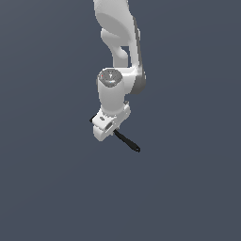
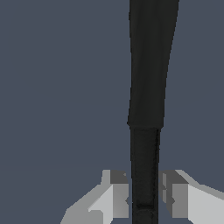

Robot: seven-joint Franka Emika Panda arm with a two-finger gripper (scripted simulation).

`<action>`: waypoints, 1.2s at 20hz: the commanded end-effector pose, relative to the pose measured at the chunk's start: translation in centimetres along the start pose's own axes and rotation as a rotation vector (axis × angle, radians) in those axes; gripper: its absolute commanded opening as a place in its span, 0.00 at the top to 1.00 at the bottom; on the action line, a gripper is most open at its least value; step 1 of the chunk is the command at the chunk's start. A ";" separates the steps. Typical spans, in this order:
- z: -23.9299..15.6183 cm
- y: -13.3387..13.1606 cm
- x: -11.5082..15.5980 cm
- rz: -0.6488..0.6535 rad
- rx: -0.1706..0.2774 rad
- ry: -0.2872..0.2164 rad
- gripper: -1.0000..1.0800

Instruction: Pick up the object and move it to a goal position.

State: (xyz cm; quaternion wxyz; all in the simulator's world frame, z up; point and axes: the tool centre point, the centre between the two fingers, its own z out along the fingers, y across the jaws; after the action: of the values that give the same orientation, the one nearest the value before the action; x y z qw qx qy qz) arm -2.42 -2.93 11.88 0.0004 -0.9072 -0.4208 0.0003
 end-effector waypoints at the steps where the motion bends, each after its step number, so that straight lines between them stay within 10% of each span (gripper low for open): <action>1: -2.4 1.7 -1.7 -0.001 -0.001 0.002 1.00; 24: -18.7 14.2 -13.1 -0.001 -0.001 0.001 1.00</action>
State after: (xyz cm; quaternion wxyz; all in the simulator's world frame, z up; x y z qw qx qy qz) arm -0.18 -21.65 29.99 0.0005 -0.9073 -0.4205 0.0001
